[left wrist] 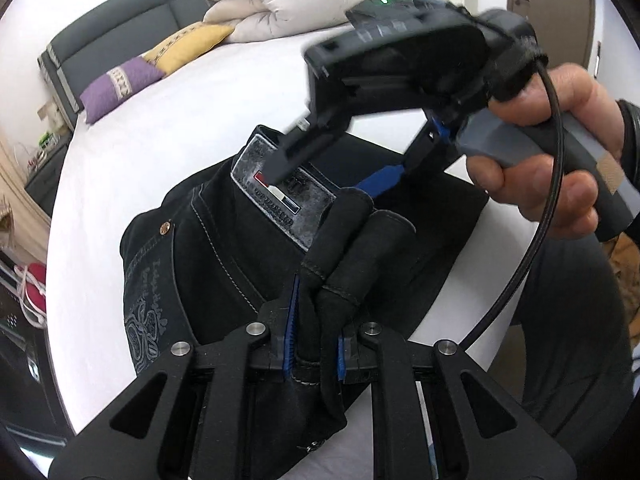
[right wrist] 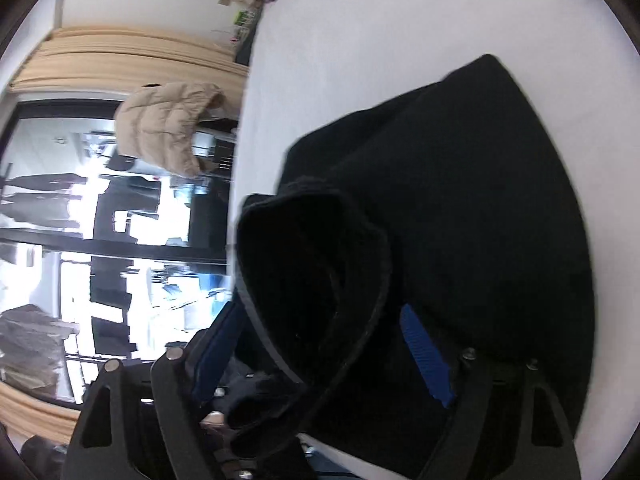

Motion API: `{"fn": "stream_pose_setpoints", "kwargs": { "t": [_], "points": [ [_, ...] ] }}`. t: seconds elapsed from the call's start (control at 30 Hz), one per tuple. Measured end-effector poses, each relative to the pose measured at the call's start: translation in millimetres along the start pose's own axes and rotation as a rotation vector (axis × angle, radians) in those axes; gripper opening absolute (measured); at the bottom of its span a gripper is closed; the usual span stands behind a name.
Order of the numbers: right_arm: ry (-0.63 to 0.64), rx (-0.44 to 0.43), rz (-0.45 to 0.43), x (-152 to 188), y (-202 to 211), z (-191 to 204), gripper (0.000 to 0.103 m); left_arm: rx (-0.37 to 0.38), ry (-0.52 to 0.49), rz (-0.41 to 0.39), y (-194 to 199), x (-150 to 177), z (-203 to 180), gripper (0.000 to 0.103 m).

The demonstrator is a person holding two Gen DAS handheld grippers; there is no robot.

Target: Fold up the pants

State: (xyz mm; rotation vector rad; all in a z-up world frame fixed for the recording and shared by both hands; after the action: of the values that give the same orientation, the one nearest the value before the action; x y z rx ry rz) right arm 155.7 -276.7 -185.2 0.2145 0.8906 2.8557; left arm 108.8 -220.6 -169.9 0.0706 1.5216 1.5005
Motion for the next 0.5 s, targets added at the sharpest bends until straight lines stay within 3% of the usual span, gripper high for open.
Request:
{"fn": "stream_pose_setpoints", "kwargs": {
  "t": [0.07,0.23,0.3,0.5],
  "points": [
    [0.001,-0.02,-0.003,-1.4,-1.1,4.3,0.076,-0.008,-0.028,0.006,1.9,10.3,-4.0,0.014],
    [0.056,0.091,-0.014,-6.9,-2.0,0.8,0.025,-0.037,-0.098,0.013,-7.6,7.4,-14.1,0.014],
    [0.066,0.106,-0.031,-9.8,4.1,-1.6,0.017,-0.029,-0.104,0.01,-9.9,9.4,-19.8,0.014],
    [0.144,0.151,-0.078,-17.4,23.0,4.1,0.013,-0.003,-0.129,-0.013,-17.4,-5.0,-32.8,0.014]
  ]
}}
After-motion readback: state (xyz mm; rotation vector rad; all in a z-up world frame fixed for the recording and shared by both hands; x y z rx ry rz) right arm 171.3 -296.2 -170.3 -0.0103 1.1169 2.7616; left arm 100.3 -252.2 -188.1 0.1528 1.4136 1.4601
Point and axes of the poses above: each gripper's, at about its wrist camera, not at the fingertips, and y roughly against the way its jaws point, z to its left, x to its underside, the point moved 9 cm from there along -y, roughly the way its jaws point, and after that the axes turned 11 degrees about -y, right-handed, at the moved point
